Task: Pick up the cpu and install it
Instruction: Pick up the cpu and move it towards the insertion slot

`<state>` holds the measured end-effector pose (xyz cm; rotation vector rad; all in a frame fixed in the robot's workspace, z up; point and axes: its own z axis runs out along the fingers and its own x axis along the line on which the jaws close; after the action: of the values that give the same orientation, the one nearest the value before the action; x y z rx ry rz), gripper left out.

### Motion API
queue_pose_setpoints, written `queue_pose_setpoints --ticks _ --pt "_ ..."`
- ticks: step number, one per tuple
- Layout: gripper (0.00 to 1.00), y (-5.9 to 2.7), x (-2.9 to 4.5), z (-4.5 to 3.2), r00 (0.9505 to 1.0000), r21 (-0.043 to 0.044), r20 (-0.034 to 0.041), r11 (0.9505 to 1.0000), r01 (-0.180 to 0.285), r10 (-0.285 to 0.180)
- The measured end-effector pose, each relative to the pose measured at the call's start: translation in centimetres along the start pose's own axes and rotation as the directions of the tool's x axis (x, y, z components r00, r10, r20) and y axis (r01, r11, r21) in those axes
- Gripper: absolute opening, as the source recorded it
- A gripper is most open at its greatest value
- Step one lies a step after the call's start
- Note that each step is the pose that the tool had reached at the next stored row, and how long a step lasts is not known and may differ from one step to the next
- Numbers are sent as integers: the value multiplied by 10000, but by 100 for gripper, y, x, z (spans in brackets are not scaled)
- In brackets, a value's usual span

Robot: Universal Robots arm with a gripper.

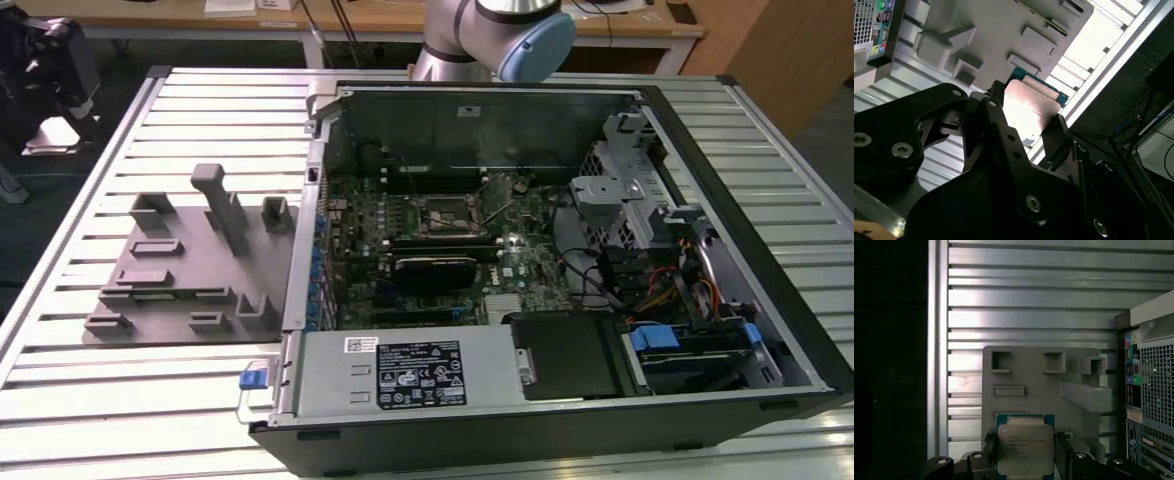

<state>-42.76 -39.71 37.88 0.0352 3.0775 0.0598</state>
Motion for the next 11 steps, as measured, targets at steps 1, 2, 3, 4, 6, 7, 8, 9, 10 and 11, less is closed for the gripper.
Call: queue_pose_setpoints --ticks 1,2,3,4,6,7,8,9,10,11 --pt "55 1 -1 -17 10000 0 2 10000 0 0" --pt "55 3 -2 -34 10000 0 5 10000 0 0" --pt "55 5 -3 -52 10000 0 7 10000 0 0" --pt "55 7 -4 -68 10000 -1 10 10000 0 0" --pt "55 8 -5 -79 10000 -1 12 10000 0 0" --pt "55 8 -5 -79 10000 -1 13 10000 1 -1" --pt "55 8 -5 -79 10000 -1 13 10000 1 -1" --pt "55 8 -5 -79 10000 -1 13 10000 1 -1" --pt "55 8 -5 -80 10000 0 12 10000 1 -1" --pt "55 8 -6 -80 10000 0 11 10000 1 -1"
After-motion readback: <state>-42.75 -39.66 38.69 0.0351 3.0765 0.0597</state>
